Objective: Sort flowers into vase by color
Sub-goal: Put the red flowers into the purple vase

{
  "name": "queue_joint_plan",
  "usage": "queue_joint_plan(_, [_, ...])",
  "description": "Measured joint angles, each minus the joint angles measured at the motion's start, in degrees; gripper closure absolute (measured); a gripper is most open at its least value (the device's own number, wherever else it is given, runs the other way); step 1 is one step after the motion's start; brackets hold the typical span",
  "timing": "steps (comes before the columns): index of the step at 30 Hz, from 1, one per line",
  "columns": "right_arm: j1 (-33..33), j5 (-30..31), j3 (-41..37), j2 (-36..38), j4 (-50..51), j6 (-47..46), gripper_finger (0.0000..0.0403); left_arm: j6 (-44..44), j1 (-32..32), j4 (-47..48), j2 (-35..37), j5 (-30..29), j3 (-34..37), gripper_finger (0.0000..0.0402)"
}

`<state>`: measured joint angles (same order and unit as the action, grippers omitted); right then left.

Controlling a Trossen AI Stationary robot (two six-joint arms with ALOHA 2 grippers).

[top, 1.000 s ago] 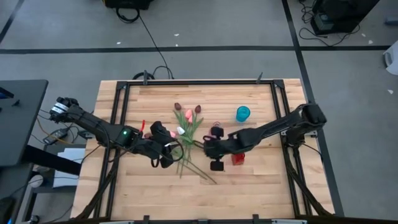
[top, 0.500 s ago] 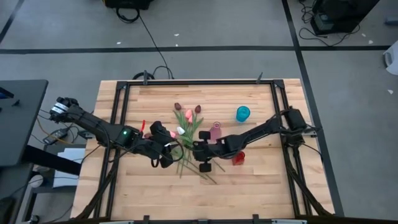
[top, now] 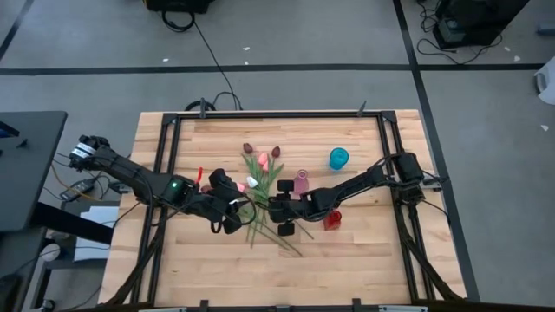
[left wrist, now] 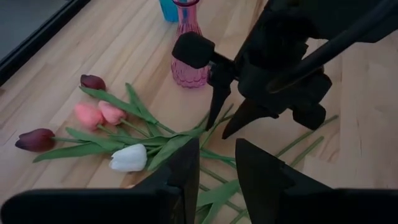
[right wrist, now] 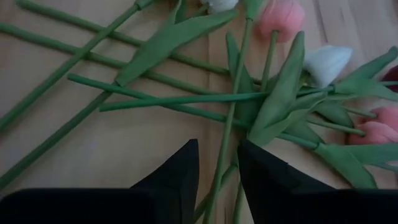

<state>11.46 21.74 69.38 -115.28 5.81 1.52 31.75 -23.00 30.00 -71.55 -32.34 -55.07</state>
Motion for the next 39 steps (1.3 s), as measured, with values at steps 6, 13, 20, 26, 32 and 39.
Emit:
queue_joint_plan(6, [-0.36, 0.28, -0.73, 0.0, 1.14, 0.2, 0.028, 0.01, 0.0, 0.02, 0.0, 0.0, 0.0, 0.0292])
queue_joint_plan(13, [-0.83, -1.65, -1.09, 0.0, 3.37, -0.37, 0.0319, 0.02, 0.0, 0.02, 0.0, 0.02, 0.0, 0.0291])
queue_joint_plan(20, [-1.22, -1.67, -1.09, 0.06, 4.16, -1.77, 0.0392, 0.02, 0.0, 0.02, 0.0, 0.02, 0.0, 0.0292])
queue_joint_plan(26, [-1.07, -1.44, 1.93, 4.12, 12.17, -5.78, 0.0387, 0.02, 0.0, 0.13, -0.02, 0.79, 0.0, 0.0291])
queue_joint_plan(32, [1.02, 0.96, 4.09, 12.57, 17.36, -8.0, 0.0394, -0.27, -0.6, 0.04, 0.62, 0.53, 0.0, 0.0291])
queue_joint_plan(39, [2.97, 2.98, 4.11, 21.55, 16.89, -8.99, 0.0393, -2.21, -2.58, -0.1, 0.63, -3.66, 0.0, 0.0291])
